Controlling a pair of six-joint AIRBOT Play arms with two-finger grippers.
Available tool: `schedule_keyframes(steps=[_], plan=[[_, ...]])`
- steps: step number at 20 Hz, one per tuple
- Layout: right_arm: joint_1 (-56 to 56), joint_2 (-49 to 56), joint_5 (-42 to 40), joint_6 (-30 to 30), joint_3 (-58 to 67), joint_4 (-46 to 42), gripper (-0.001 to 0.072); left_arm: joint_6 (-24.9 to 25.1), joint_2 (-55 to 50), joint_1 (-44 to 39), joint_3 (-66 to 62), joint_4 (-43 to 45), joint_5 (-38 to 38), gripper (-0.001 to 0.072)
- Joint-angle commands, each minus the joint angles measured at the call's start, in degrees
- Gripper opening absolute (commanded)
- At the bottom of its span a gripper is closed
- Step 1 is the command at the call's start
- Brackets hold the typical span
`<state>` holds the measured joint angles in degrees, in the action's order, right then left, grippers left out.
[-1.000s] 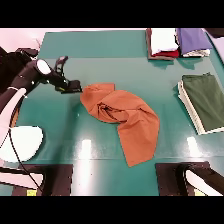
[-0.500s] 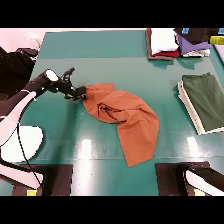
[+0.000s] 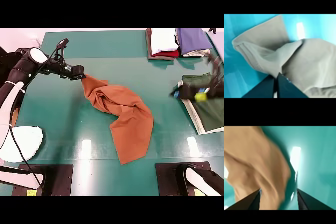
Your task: Fold the shirts.
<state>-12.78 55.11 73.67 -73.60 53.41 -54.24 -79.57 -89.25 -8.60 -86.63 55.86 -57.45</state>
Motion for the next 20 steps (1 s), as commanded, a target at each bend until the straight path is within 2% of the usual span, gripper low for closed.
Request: schedule_keyframes(steps=[1,3,5,6,8,9,12,16,20], plan=[[1.86,-0.94,-4.70,0.76,-17.68,0.92,0.0509,0.50,0.20,0.00,-0.85,0.07,-1.36,0.0023],[6.69,0.85,-9.35,1.03,-21.42,4.79,0.0508,0.52,0.20,0.00,-0.85,0.07,-1.57,0.0023],[12.24,4.33,-13.84,1.01,-21.84,5.07,0.0503,0.50,0.20,0.00,-0.85,0.07,-1.88,0.0023],[14.51,6.32,-15.74,1.01,-21.14,5.03,0.0444,0.50,0.22,0.00,-0.87,0.07,-2.08,0.0023],[17.90,9.92,-18.82,1.05,-18.45,4.96,0.0196,0.50,0.28,0.02,-0.87,0.09,-2.67,0.0023],[18.93,11.21,-19.50,1.31,-16.46,4.57,0.0011,0.50,0.46,0.02,-0.96,0.07,-3.37,0.0022],[17.88,9.14,-18.16,2.69,-8.94,3.43,0.0014,0.52,4.15,0.09,-3.26,0.48,-4.57,0.0022],[10.62,-4.13,-11.54,2.69,7.93,-0.55,0.0014,0.57,17.05,0.20,-13.35,5.03,-4.79,0.0022],[3.17,-13.40,-4.72,2.67,25.73,-1.31,0.0014,0.63,30.49,0.20,-24.63,5.49,-4.68,0.0022]])
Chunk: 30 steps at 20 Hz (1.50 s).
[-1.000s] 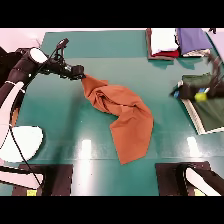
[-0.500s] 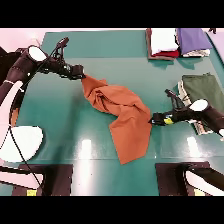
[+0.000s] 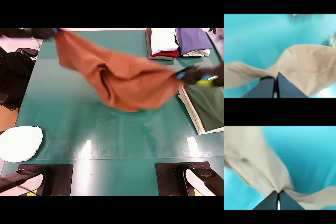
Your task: Fold the shirts.
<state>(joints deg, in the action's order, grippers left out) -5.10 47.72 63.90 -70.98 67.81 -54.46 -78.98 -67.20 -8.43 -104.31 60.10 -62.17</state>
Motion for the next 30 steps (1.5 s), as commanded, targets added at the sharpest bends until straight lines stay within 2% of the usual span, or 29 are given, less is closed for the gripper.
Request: schedule_keyframes(steps=[1,5,10,14,17,20,22,23,24,25,26,30], plan=[[-6.14,-7.23,6.34,0.02,14.62,-1.07,0.0014,0.04,11.23,0.00,-9.07,1.36,0.04,0.0022],[-12.00,-9.57,10.73,-0.33,23.37,-1.01,0.0014,-0.04,18.51,0.02,-12.41,4.57,0.61,0.0021],[-13.05,-5.27,15.74,-3.76,23.91,-0.44,0.0014,-0.04,15.82,0.00,-9.53,7.43,-0.90,0.0022],[-6.05,2.82,17.31,-6.64,13.70,-2.75,0.0014,-0.02,4.81,0.02,-3.13,10.49,-4.57,0.0023],[4.04,11.23,12.92,-10.47,3.63,-11.08,0.0014,-0.02,-7.48,0.02,1.60,11.02,-5.40,0.0023],[7.19,22.64,8.50,-12.04,-1.49,-11.17,0.0014,-0.02,-19.76,0.02,3.48,11.56,-4.70,0.0023],[7.45,29.64,5.81,-12.13,0.26,-11.08,0.0015,-0.28,-25.83,0.02,3.48,12.72,-4.31,0.0024],[7.39,32.17,4.68,-12.15,2.03,-11.06,0.0015,-0.90,-27.54,0.15,3.48,13.90,-4.26,0.0060],[7.39,34.62,3.93,-12.13,4.85,-11.08,0.0029,-2.23,-28.17,0.83,3.45,14.25,-4.17,0.0368],[7.08,36.81,3.69,-12.13,8.28,-11.04,0.0283,-4.50,-28.09,1.90,3.39,14.23,-3.93,0.0560],[6.49,38.38,4.24,-12.15,11.76,-10.71,0.0463,-5.90,-27.89,3.19,2.64,14.10,-4.76,0.0539],[3.87,38.27,8.92,-11.87,19.54,-6.73,0.0458,-6.01,-24.85,9.66,1.18,11.61,-16.02,0.0537]])
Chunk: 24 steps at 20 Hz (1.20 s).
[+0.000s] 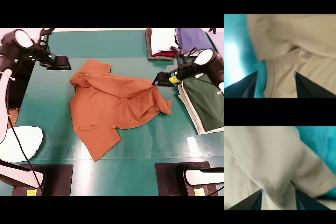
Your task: Fold the shirts.
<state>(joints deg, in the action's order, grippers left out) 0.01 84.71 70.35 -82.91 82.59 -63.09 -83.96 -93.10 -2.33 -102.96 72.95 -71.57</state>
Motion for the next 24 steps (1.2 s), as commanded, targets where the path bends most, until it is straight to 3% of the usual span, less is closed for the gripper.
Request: schedule_keyframes(steps=[1,6,12,13,17,19,20,21,23,24], plan=[[-1.46,0.13,3.30,0.50,4.72,1.86,0.0459,-1.05,2.99,4.26,1.95,-1.11,-6.88,0.0537],[-2.58,-5.99,8.72,3.32,0.72,-9.14,0.0461,-1.07,15.58,4.33,24.50,-0.92,0.22,0.0537],[-5.62,-12.28,4.09,6.34,-16.57,-8.37,0.0474,-1.68,25.81,4.33,49.22,-2.99,6.47,0.0537],[-5.60,-12.44,3.98,6.49,-18.27,-8.39,0.0538,-1.66,26.27,4.20,52.24,-4.15,7.37,0.0537],[-3.82,-12.35,0.63,6.73,-23.54,-8.52,0.0540,-2.73,26.25,0.13,57.92,-4.83,11.80,0.0537],[-2.54,-12.28,-3.43,6.73,-24.83,-8.57,0.0504,-3.28,26.27,-1.75,57.90,-4.94,13.31,0.0537],[-1.86,-12.26,-5.44,6.73,-25.46,-8.63,0.0482,-3.45,26.27,-2.38,57.90,-4.98,13.40,0.0537],[-1.49,-12.26,-7.26,6.73,-26.05,-8.55,0.0366,-3.61,26.27,-2.47,57.90,-5.22,13.00,0.0537],[-0.33,-12.31,-9.38,7.58,-26.14,-8.59,0.0018,-3.61,26.27,-2.45,57.90,-5.20,12.39,0.0537],[-0.35,-12.33,-9.55,7.54,-24.65,-8.44,0.0015,-3.61,26.27,-2.47,57.90,-5.20,12.15,0.0537]])
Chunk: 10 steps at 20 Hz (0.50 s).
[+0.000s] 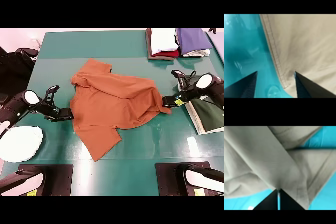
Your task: Fold the shirts.
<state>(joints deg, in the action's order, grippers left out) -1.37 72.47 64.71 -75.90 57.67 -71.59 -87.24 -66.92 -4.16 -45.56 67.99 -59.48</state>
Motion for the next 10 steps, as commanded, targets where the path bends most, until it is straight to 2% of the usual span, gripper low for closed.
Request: schedule_keyframes(steps=[1,3,6,7,8,9,10], plan=[[1.05,-0.09,-3.67,0.31,3.37,0.20,0.0015,-0.33,0.09,-0.63,0.50,-0.26,-0.04,0.0537],[1.05,-0.07,-4.94,0.28,10.91,0.07,0.0015,-0.33,0.09,-0.63,0.50,-0.26,-0.02,0.0537],[0.00,0.79,-11.58,-0.28,18.18,-0.15,0.0019,-0.37,0.09,-0.63,0.50,-0.37,-0.07,0.0537],[-1.03,2.23,-11.56,-1.31,20.48,-0.11,0.0142,-0.39,0.09,-0.63,0.50,-0.42,-0.15,0.0537],[-2.27,3.65,-10.08,-3.61,22.64,0.00,0.0389,-0.37,0.09,-0.63,0.50,-0.48,-0.63,0.0537],[-3.56,5.03,-7.41,-5.31,24.76,0.26,0.0457,-0.37,0.09,-0.63,0.52,-0.48,-1.60,0.0538],[-4.48,5.73,-5.01,-5.38,26.10,1.57,0.0456,-0.37,0.09,-0.63,0.52,-0.48,-2.75,0.0538]])
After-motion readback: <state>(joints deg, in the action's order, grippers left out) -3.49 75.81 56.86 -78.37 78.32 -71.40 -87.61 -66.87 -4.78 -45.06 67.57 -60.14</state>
